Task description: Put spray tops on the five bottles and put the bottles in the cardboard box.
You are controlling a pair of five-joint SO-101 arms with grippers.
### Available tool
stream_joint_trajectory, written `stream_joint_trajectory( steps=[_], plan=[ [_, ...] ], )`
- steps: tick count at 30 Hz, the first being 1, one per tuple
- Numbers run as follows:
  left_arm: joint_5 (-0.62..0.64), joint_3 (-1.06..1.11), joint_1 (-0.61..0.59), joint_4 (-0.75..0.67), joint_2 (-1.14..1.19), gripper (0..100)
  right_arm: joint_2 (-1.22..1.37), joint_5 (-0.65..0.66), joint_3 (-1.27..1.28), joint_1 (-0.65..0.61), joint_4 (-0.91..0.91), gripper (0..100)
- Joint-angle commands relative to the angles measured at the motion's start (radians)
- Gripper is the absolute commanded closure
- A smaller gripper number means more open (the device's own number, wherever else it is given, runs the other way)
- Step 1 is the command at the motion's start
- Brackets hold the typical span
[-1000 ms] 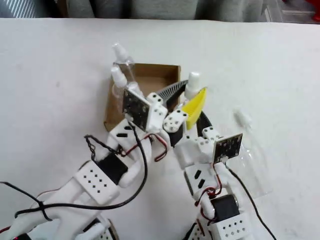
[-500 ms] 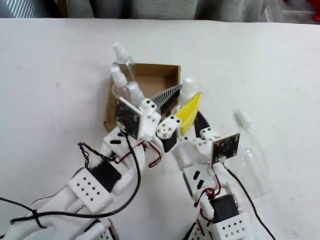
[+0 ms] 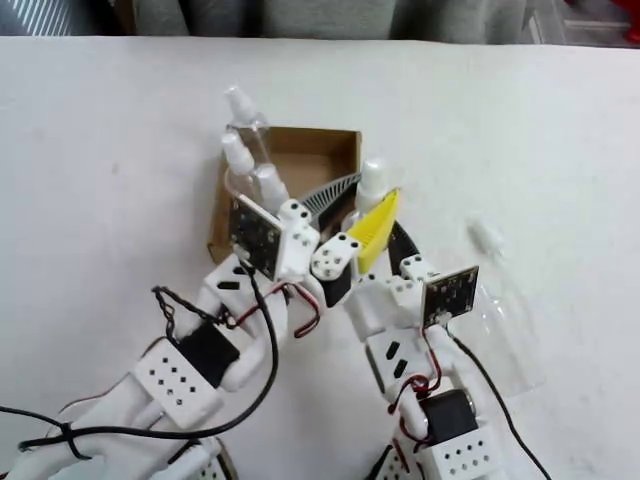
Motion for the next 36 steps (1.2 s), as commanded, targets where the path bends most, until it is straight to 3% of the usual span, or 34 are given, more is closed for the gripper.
stream_joint_trajectory(
  steps=[1, 7, 12, 18, 25, 36],
  plan=[
    [0.008, -0.011, 0.001, 0.009, -0.028, 98, -0.015, -0.003, 0.023, 0.031, 0.001, 98.2],
    [-0.005, -0.012, 0.004, 0.009, -0.027, 98, -0.015, 0.023, 0.023, 0.031, 0.002, 98.2],
    [-0.124, -0.02, 0.005, 0.009, -0.025, 98, -0.015, 0.057, 0.021, 0.028, 0.018, 98.2],
    [-0.12, -0.023, 0.007, -0.009, -0.025, 98, -0.015, 0.066, 0.021, 0.008, 0.019, 98.2],
    [-0.06, -0.021, 0.007, -0.23, 0.113, 98, -0.015, 0.066, 0.021, 0.019, 0.022, 98.2],
    [-0.061, 0.006, 0.001, -0.213, 0.12, 98, -0.013, 0.135, 0.021, 0.039, 0.039, 98.2]
  ],
)
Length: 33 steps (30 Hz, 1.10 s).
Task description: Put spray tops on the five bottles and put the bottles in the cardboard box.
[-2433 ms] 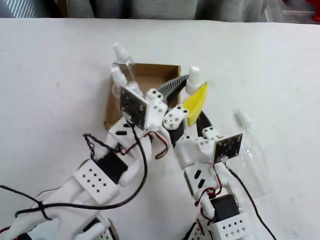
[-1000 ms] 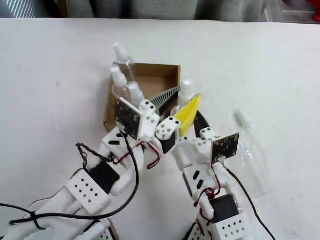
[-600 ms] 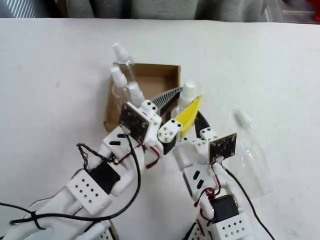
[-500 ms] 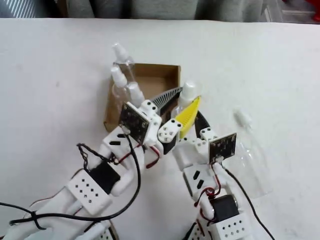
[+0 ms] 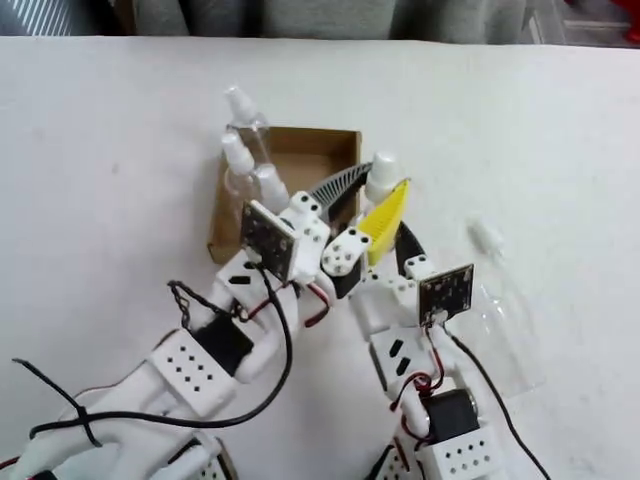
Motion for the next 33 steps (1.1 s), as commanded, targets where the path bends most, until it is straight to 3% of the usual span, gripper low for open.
stream_joint_trajectory(
  steps=[1, 6, 27, 33],
  plan=[
    [0.005, 0.011, -0.002, 0.008, 0.002, 98, -0.013, 0.044, 0.021, 0.019, 0.001, 98.2],
    [-0.057, 0.069, -0.012, 0.008, 0.004, 98, -0.013, 0.049, 0.009, 0.002, 0.041, 98.2],
    [-0.054, 0.097, -0.012, 0.009, -0.045, 98, -0.016, 0.037, -0.026, 0.015, 0.068, 98.2],
    [-0.054, 0.129, 0.007, 0.015, -0.068, 98, -0.016, -0.092, -0.041, 0.07, 0.028, 98.2]
  ],
)
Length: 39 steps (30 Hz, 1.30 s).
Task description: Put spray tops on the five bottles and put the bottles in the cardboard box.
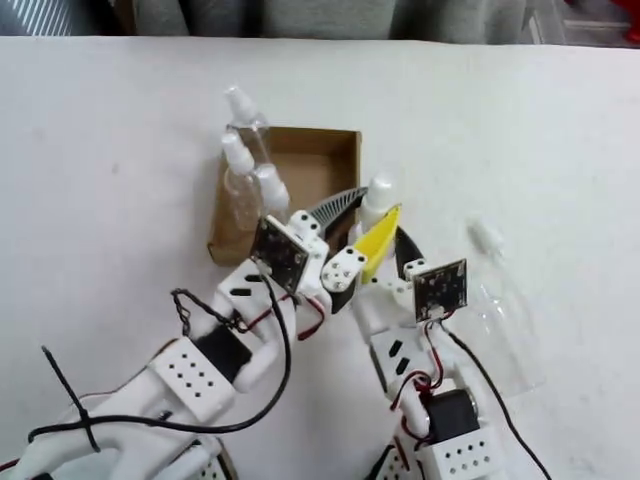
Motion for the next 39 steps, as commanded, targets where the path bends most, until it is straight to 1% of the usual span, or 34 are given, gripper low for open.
stream_joint_trajectory(
  steps=[1, 12, 14, 16, 19, 21, 23, 30, 36, 39],
  plan=[
    [-0.006, 0.011, 0.016, 0.003, -0.044, 98, -0.016, -0.038, -0.038, 0.047, -0.033, 98.2],
    [-0.006, 0.012, 0.021, 0.003, -0.044, 98, -0.016, -0.041, -0.038, 0.047, -0.033, 98.2],
    [-0.006, 0.012, 0.021, 0.003, -0.044, 96, -0.016, -0.04, -0.037, 0.047, -0.033, 98.2],
    [-0.006, 0.012, 0.021, 0.003, -0.044, 90, -0.016, -0.04, -0.037, 0.047, -0.033, 98.2],
    [-0.005, 0.014, 0.019, 0.017, -0.044, 76, -0.016, -0.04, -0.037, 0.048, -0.033, 98.2],
    [-0.005, 0.012, 0.019, 0.049, -0.05, 68, -0.016, -0.04, -0.037, 0.048, -0.033, 98.2],
    [-0.005, 0.006, 0.019, 0.066, -0.05, 64, -0.016, -0.04, -0.035, 0.048, -0.033, 98.2],
    [-0.005, 0.006, 0.019, 0.066, -0.051, 64, -0.016, -0.04, -0.035, 0.05, -0.033, 98.2],
    [-0.005, -0.021, -0.048, 0.068, -0.051, 64, -0.015, -0.04, -0.035, 0.048, -0.033, 98.2],
    [-0.005, -0.029, -0.059, 0.069, -0.053, 64, -0.015, -0.04, -0.035, 0.048, -0.033, 98.2]
  ],
)
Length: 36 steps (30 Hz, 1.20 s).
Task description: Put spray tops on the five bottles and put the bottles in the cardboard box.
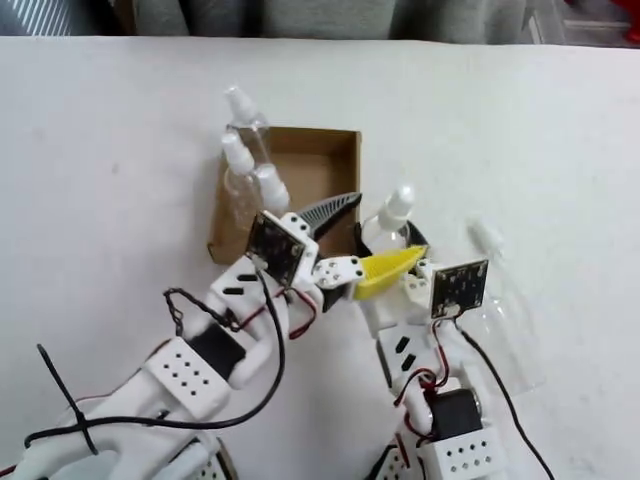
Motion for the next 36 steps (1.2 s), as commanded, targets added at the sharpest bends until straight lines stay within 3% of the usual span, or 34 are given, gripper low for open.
stream_joint_trajectory(
  steps=[1, 7, 17, 24, 28, 33, 36],
  plan=[
    [-0.003, -0.048, -0.021, 0.006, -0.042, 64, -0.015, -0.005, -0.035, 0.008, -0.025, 98.2],
    [-0.005, -0.081, -0.018, 0.107, -0.087, 64, -0.015, -0.003, -0.034, 0.008, -0.025, 98.2],
    [-0.005, -0.087, 0.001, 0.377, -0.461, 66, -0.013, -0.003, -0.034, 0.008, -0.025, 98.2],
    [-0.009, -0.089, -0.186, 0.396, -0.599, 98, -0.013, 0.006, -0.034, 0.018, -0.025, 98.2],
    [-0.005, -0.081, -0.328, 0.443, -0.674, 94, -0.013, 0.08, -0.034, 0.021, -0.025, 98.2],
    [-0.005, -0.08, -0.47, 0.658, -0.806, 98, -0.015, 0.08, -0.038, 0.012, -0.051, 98.2],
    [-0.005, -0.078, -0.545, 0.833, -0.898, 98, -0.013, 0.08, -0.038, 0.012, -0.165, 98.2]
  ],
)
